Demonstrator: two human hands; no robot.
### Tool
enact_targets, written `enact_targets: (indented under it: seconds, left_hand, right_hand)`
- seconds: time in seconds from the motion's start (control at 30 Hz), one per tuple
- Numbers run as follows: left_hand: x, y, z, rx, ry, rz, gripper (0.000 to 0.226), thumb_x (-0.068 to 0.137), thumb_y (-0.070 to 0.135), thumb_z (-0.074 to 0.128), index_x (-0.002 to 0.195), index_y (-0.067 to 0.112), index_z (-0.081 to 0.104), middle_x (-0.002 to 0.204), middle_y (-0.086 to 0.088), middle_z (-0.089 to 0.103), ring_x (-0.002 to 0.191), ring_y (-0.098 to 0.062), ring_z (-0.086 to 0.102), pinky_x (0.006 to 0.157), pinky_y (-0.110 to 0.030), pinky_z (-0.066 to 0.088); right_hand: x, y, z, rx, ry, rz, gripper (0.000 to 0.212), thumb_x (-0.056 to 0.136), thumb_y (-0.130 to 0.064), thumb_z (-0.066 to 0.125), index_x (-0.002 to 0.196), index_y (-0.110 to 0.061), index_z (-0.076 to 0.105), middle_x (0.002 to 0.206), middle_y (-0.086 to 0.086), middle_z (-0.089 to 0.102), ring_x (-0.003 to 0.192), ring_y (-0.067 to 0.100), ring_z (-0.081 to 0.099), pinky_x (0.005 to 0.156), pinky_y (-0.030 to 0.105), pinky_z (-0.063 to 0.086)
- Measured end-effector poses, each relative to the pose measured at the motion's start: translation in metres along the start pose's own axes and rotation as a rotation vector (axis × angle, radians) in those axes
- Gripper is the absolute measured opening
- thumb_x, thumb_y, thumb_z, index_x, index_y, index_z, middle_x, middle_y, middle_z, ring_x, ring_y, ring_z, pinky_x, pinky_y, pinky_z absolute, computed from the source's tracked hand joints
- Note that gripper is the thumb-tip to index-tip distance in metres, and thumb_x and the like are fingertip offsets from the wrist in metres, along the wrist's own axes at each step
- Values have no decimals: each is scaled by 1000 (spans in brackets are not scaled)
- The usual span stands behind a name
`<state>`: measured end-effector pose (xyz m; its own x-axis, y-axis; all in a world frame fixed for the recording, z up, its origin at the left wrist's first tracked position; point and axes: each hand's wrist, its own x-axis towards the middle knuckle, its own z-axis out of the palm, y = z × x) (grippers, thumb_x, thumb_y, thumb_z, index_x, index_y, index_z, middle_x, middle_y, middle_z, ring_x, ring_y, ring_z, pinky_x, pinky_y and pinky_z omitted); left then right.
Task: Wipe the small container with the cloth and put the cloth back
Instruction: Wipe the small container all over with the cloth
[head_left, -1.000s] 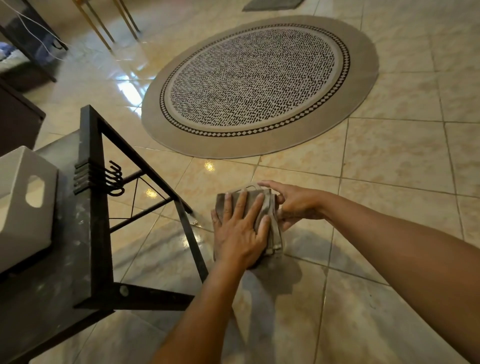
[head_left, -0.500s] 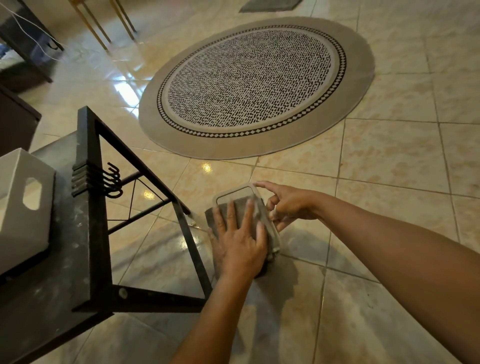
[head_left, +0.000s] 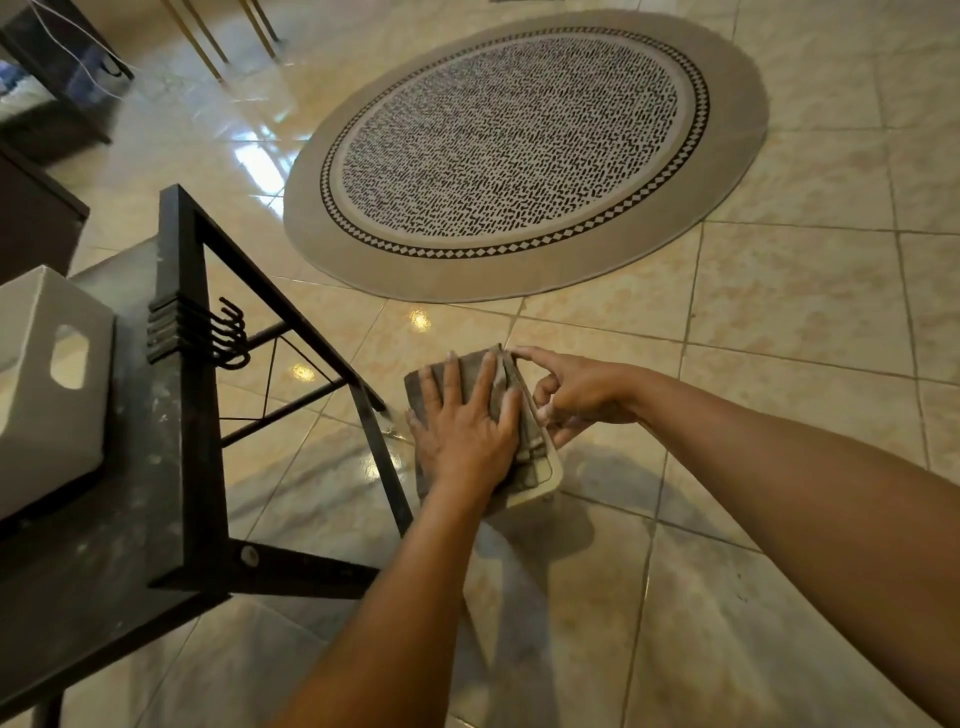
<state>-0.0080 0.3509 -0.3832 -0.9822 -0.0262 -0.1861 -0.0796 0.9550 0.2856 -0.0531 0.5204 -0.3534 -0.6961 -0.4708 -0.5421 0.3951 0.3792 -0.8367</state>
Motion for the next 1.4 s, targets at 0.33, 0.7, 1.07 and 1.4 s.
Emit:
enact_targets:
  seconds: [0.33,0.7,1.07,1.4]
  left_hand:
    - [-38,-2,13,-12,12,48,60,101,64,19,152,55,-9,164,10,-26,145,-17,-37,118,-54,-15]
    - [-57,10,16,49,-59,-10,65,98,68,13,151,51,-21,159,5,-38,141,-23,-42,116,-56,-18]
    - [-33,2,6,25,-56,-57,66,101,62,18,154,46,-17,162,4,-33,144,-25,-38,117,-62,-14]
    - [0,3,-2,130,-19,113,56,103,58,13,153,51,-13,164,9,-25,148,-22,-30,118,-58,-16]
  right_hand:
    - [2,-2,2,-24,-16,12,98,87,21,49,155,-41,16,84,8,58,70,18,66,73,43,62]
    - [0,-7,6,-75,17,16,98,84,22,46,155,-40,17,87,9,55,75,22,66,78,50,61]
    - [1,-7,6,-25,23,24,96,87,18,53,156,-39,17,81,7,51,67,16,60,68,40,62]
    - [-2,-5,3,-21,30,32,100,87,21,48,157,-39,9,86,8,58,65,16,66,64,36,61]
